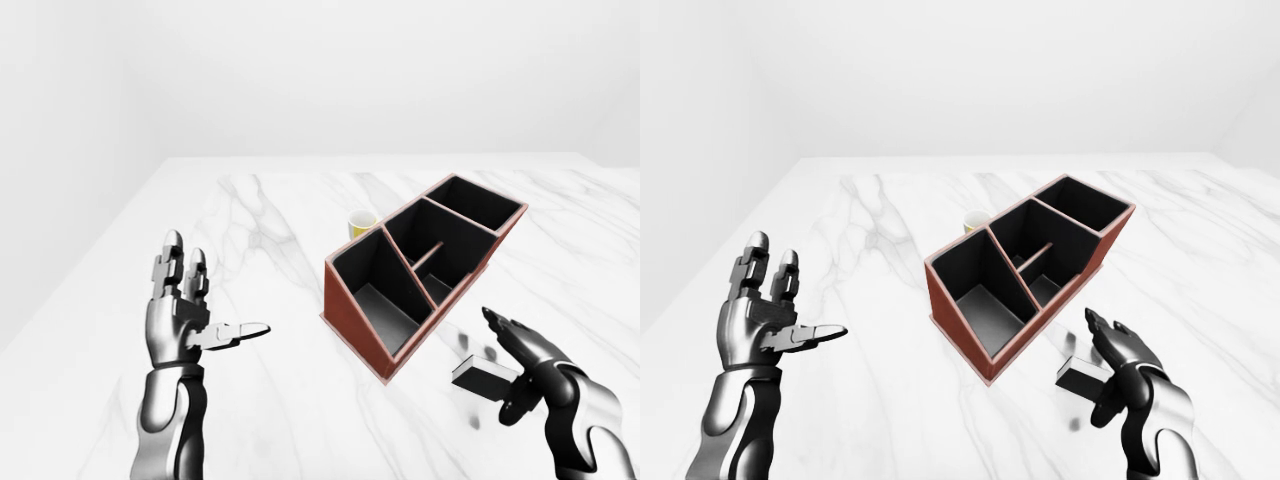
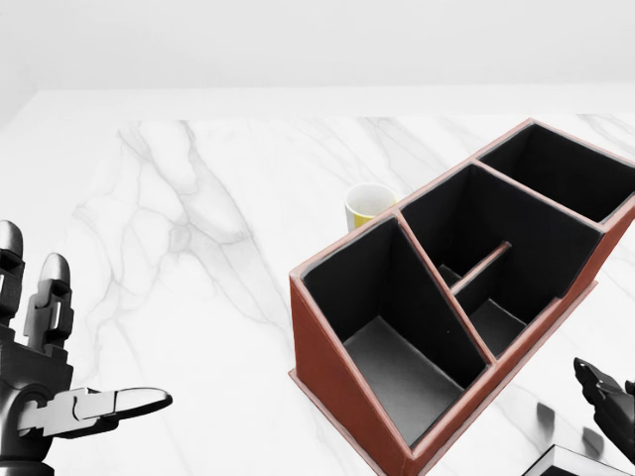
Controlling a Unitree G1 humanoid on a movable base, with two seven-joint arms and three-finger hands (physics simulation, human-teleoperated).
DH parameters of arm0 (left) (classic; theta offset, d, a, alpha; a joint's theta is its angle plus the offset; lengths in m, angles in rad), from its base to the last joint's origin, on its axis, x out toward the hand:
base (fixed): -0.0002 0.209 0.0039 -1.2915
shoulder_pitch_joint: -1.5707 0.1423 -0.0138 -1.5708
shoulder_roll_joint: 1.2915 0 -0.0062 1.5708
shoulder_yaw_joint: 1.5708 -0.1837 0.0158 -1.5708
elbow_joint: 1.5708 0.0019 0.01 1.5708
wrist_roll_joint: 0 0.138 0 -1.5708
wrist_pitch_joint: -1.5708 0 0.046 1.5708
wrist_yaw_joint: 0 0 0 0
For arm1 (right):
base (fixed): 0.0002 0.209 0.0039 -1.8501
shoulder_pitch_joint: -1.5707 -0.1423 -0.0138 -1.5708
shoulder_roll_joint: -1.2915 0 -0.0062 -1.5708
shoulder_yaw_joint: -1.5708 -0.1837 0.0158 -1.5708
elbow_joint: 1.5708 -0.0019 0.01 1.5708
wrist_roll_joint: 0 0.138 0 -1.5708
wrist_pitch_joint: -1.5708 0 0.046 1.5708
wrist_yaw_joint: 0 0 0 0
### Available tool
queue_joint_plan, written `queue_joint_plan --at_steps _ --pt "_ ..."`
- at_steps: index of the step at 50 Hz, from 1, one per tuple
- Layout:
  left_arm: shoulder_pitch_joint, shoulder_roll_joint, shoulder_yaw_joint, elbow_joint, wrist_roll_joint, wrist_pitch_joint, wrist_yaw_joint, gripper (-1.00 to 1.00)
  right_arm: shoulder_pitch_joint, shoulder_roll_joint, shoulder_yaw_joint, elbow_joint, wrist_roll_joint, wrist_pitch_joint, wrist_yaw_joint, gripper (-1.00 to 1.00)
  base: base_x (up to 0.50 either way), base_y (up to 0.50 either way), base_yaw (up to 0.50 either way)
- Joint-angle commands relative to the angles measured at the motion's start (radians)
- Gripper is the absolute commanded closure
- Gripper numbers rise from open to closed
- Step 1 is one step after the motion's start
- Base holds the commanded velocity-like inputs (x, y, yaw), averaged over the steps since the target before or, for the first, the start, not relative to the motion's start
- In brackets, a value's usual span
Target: Pick up the book and place it in the left compartment of the caddy.
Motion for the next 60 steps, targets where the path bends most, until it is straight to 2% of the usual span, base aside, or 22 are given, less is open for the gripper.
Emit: queue_joint_plan --at_steps 1,27,57,58,59,60 --pt "-0.002 0.0 0.0 0.002 0.001 0.0 0.001 -1.0 0.009 -0.005 0.004 0.02 0.006 0.0 0.0 -1.0 0.0 0.0 0.0" --pt "-0.003 0.0 -0.005 0.003 0.005 0.0 0.003 -1.0 0.005 -0.005 0.016 0.043 -0.012 0.0 0.0 -1.0 0.0 0.0 0.0" --pt "-0.002 0.0 0.002 -0.006 0.001 0.0 0.004 -1.0 -0.007 -0.002 0.094 0.173 0.005 0.0 0.0 -1.0 0.0 0.0 0.0" --pt "-0.002 0.0 0.003 -0.006 0.0 0.0 0.004 -1.0 -0.001 -0.003 0.099 0.168 0.003 0.0 0.0 -0.73 0.0 0.0 0.0" --pt "-0.002 0.0 0.003 -0.006 0.0 0.0 0.004 -1.0 -0.001 -0.003 0.1 0.167 0.003 0.0 0.0 -0.73 0.0 0.0 0.0" --pt "-0.004 0.0 0.003 -0.004 0.001 0.0 0.005 -1.0 -0.001 -0.002 0.099 0.169 0.005 0.0 0.0 1.0 0.0 0.0 0.0"
